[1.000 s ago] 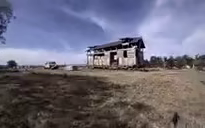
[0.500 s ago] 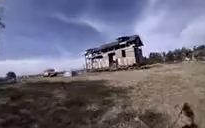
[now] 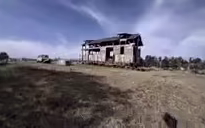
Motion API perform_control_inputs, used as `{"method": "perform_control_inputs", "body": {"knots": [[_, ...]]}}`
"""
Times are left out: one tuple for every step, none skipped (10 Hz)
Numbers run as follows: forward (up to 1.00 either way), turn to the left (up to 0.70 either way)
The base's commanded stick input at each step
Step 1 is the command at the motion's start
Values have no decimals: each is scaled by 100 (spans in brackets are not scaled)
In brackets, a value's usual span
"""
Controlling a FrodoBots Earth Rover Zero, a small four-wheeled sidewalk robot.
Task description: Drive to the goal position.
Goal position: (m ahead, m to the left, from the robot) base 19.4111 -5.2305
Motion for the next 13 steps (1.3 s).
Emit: {"method": "perform_control_inputs", "body": {"knots": [[70, 15], [70, 27], [70, 27], [70, 27], [70, 27], [70, 27], [70, 27], [70, 27], [70, 27], [70, 27], [70, 27], [70, 27], [70, 27]]}}
